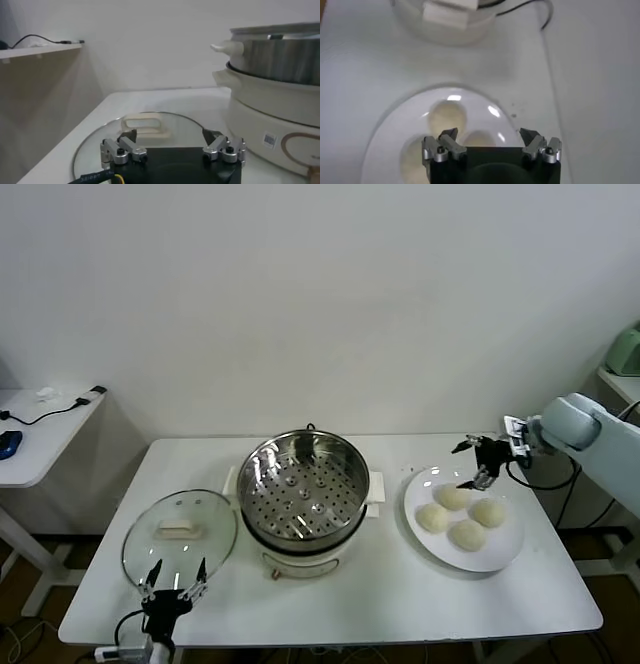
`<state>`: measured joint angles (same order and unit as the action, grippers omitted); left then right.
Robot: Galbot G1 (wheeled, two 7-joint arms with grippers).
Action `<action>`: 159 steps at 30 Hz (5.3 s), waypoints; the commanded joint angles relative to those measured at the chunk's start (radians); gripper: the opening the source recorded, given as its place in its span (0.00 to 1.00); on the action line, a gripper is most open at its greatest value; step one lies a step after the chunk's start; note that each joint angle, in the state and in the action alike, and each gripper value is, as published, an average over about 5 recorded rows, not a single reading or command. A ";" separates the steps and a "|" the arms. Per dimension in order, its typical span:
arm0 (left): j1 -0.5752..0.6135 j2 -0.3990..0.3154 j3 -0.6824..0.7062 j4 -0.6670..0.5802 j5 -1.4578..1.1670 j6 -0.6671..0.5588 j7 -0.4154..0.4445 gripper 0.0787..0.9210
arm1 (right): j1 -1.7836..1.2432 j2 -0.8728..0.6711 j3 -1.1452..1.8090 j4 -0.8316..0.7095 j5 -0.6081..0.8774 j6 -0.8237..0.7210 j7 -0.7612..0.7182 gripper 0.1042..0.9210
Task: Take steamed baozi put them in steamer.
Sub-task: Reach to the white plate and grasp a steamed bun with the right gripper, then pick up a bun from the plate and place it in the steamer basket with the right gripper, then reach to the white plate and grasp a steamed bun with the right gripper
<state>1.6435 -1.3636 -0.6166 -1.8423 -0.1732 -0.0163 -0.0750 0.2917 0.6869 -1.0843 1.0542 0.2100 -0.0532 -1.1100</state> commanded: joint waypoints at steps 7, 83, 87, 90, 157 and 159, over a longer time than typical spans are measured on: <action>-0.008 0.010 -0.002 0.028 0.004 -0.008 0.002 0.88 | 0.026 0.276 -0.200 -0.366 -0.053 0.010 -0.044 0.88; 0.020 0.018 0.018 -0.030 0.026 0.000 -0.009 0.88 | 0.225 0.809 -0.277 -0.245 -0.367 0.717 0.058 0.70; 0.018 0.017 0.022 -0.030 0.028 -0.001 -0.010 0.88 | 0.178 0.843 -0.252 -0.329 -0.372 0.731 0.063 0.70; 0.015 0.017 0.022 -0.025 0.028 -0.005 -0.014 0.88 | 0.153 0.864 -0.242 -0.379 -0.376 0.740 0.068 0.70; 0.034 0.000 0.010 -0.049 0.032 -0.008 -0.023 0.88 | 0.064 0.142 -0.435 0.077 0.231 -0.236 0.251 0.88; 0.033 0.000 0.011 -0.047 0.032 -0.008 -0.023 0.88 | 0.041 0.157 -0.411 0.047 0.221 -0.236 0.255 0.88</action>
<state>1.6772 -1.3621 -0.6057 -1.8908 -0.1415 -0.0248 -0.0987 0.5337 0.8247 -1.6549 1.2051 0.4942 -0.2254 -0.8931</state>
